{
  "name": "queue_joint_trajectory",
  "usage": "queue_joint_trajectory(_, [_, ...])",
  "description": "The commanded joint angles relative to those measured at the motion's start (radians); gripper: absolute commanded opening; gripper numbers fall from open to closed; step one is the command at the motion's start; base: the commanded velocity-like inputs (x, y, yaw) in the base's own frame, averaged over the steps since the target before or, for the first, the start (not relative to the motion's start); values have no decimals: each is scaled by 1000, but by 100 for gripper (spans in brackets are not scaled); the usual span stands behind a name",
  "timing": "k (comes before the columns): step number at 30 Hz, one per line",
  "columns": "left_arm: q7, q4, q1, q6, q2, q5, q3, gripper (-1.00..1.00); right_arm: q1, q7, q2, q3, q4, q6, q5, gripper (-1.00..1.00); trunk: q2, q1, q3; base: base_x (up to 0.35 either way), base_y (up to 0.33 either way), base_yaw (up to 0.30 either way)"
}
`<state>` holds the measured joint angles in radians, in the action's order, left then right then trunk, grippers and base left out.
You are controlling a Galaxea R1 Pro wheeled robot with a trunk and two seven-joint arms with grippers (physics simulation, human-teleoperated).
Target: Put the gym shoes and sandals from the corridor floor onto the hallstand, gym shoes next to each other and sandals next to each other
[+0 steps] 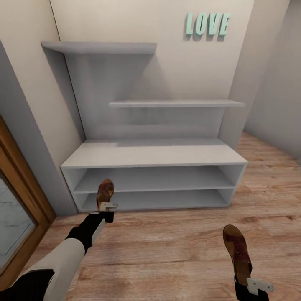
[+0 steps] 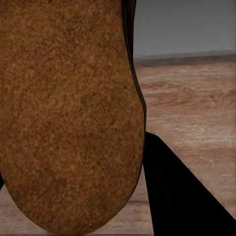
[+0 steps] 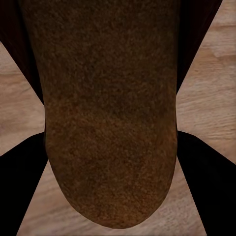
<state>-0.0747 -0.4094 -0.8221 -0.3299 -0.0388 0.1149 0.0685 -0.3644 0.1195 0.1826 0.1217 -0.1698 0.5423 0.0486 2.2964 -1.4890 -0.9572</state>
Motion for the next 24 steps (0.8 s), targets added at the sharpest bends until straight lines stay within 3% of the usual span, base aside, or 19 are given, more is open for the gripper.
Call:
queue_joint_trajectory(1, [4,-2,-2,-14,-1,14,6,-100,-1,-3,0,1,1,4,5,-100,8,-4,-4,0,0,0])
queue_joint_trajectory(4, [10,-3,-8,-68,-1,15,3,-100,-1,-3,0,1,1,4,5,-100,29,-15,-16,0,0,0])
queue_joint_trajectory(12, [11,-3,-30,-95,2,18,3,-100,-1,-3,0,1,1,4,5,-100,85,-46,-53,0,0,0])
queue_joint_trajectory(24, [8,-3,-26,-97,4,19,2,-100,-1,-3,4,0,1,4,4,-100,85,-46,-66,60,0,0])
